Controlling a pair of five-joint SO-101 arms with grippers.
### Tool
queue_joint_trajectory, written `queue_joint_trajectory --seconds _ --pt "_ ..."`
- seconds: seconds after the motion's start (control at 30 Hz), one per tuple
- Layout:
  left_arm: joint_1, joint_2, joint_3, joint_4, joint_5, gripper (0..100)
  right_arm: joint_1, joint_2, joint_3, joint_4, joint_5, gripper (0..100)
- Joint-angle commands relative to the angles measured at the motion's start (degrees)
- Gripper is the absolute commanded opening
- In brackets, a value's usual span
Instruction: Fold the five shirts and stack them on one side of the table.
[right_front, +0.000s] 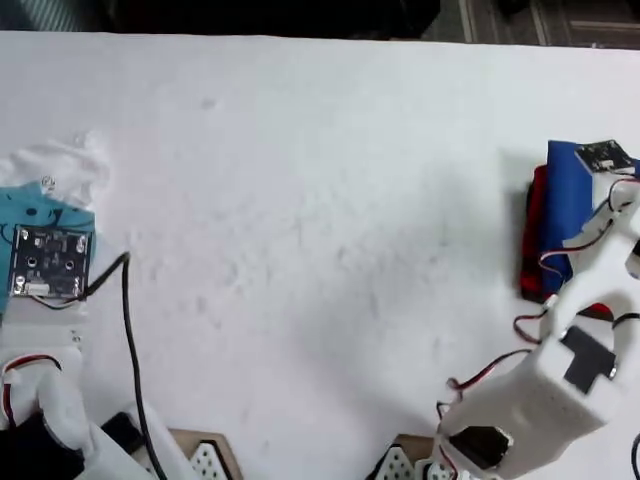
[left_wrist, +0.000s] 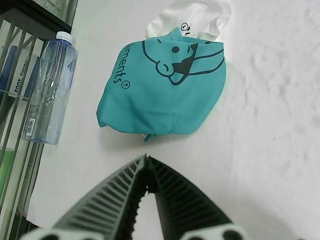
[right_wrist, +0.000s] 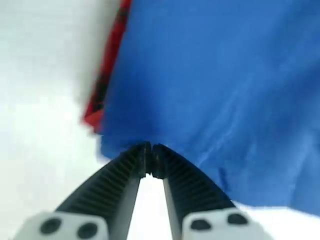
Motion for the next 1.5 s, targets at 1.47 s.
queue_joint_trajectory --seconds 1.47 --pt "0.48 80.4 -14.95 -32.09 -25.05 19 -9.54 -66.77 46.33 18.68 -7.38 1.8"
